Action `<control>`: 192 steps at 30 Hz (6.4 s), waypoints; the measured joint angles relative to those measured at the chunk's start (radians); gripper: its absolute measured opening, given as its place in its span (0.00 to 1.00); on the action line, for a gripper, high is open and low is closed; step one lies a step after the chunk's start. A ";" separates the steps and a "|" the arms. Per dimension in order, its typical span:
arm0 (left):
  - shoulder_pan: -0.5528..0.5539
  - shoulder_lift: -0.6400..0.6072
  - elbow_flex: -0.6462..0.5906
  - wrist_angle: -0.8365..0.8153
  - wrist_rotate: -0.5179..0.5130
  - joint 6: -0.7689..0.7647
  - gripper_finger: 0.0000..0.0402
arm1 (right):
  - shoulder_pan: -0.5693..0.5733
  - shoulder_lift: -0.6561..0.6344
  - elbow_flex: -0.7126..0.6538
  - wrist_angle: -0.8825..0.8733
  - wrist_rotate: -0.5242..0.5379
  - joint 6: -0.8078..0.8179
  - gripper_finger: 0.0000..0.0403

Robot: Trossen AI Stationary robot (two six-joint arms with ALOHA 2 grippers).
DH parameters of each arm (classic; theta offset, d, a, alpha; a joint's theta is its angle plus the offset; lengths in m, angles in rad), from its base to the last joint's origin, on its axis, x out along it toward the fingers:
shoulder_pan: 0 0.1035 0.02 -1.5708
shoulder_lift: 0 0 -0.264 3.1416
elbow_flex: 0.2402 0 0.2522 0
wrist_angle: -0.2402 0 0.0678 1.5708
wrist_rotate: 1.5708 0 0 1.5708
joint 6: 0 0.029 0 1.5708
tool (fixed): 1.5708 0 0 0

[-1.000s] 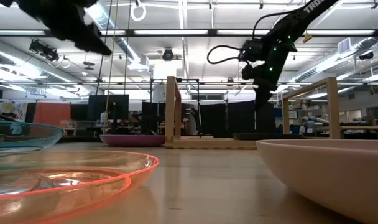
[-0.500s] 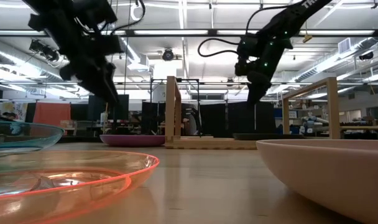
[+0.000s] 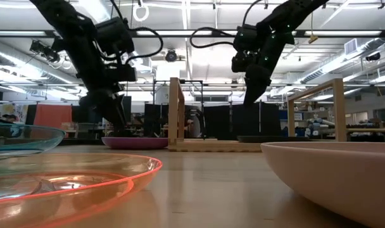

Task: Place and stack plates onto a shelf
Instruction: Stack the large purple plate on top of the large black plate on the shelf

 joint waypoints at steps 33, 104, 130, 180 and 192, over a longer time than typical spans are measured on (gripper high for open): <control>0.041 0.211 0.001 0.103 0.004 -0.011 0.17 | 0.280 0.000 0.000 -0.001 0.003 0.124 0.35; -0.504 -0.175 0.000 0.152 -0.936 0.679 0.04 | 0.234 -0.003 0.000 0.963 0.011 0.665 0.35; -0.457 -0.175 0.000 0.156 -0.943 0.759 0.04 | 0.330 -0.001 0.000 0.942 0.270 0.705 0.35; -0.461 -0.175 0.000 0.157 -0.940 0.992 0.04 | 0.346 0.133 0.000 1.097 0.351 0.688 0.27; -0.462 -0.175 0.000 0.161 -0.939 1.004 0.12 | 0.345 0.133 0.000 1.093 0.359 0.677 0.07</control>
